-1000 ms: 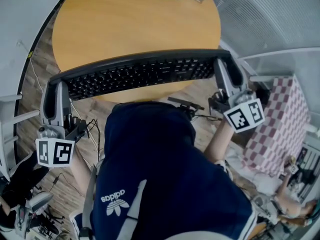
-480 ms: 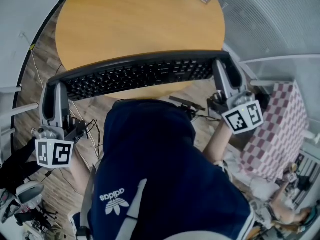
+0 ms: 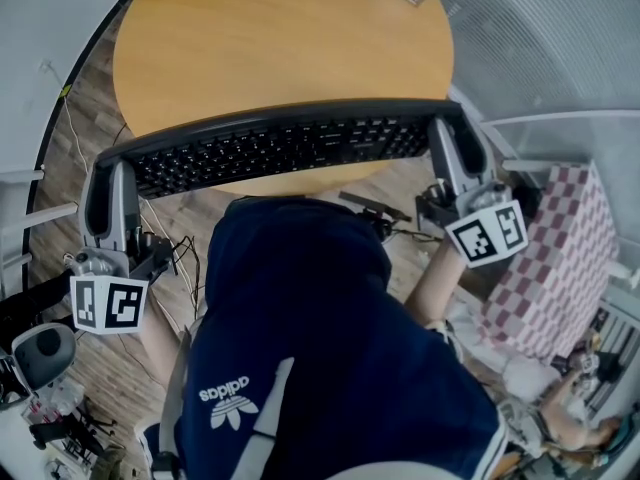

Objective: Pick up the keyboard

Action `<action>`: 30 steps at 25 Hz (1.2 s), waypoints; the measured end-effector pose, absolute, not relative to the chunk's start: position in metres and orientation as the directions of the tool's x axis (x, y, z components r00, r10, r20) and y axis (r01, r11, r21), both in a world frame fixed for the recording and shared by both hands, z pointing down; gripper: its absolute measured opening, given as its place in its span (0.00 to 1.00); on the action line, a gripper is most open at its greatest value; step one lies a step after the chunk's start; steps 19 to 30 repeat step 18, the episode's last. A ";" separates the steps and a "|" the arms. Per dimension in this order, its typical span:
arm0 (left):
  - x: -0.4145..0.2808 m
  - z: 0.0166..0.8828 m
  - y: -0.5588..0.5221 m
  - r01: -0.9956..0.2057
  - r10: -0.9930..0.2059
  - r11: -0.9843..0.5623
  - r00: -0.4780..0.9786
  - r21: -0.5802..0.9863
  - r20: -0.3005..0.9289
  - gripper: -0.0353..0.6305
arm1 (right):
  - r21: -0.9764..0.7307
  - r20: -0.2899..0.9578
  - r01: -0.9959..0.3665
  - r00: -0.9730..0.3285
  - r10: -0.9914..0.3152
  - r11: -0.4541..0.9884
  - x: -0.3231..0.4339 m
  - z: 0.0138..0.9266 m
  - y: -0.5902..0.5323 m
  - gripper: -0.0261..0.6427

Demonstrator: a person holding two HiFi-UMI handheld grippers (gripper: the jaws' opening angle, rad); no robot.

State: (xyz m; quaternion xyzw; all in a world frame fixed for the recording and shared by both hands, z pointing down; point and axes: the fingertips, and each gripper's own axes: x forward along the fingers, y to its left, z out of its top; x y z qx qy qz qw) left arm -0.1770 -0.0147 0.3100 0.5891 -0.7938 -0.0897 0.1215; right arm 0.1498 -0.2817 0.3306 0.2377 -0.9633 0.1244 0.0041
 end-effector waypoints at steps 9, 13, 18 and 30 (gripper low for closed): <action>-0.180 0.310 -0.019 -0.918 -0.963 0.270 -0.253 0.291 0.095 0.31 | -0.241 0.075 -0.476 -0.878 -0.473 0.846 0.151 0.331 -0.280 0.27; -0.180 0.308 -0.020 -0.920 -0.963 0.269 -0.253 0.286 0.092 0.31 | -0.249 0.074 -0.480 -0.875 -0.477 0.841 0.152 0.332 -0.280 0.27; -0.180 0.308 -0.019 -0.920 -0.963 0.269 -0.253 0.287 0.092 0.31 | -0.241 0.077 -0.483 -0.874 -0.480 0.841 0.152 0.332 -0.281 0.27; -0.180 0.308 -0.019 -0.920 -0.963 0.269 -0.253 0.287 0.092 0.31 | -0.241 0.077 -0.483 -0.874 -0.480 0.841 0.152 0.332 -0.281 0.27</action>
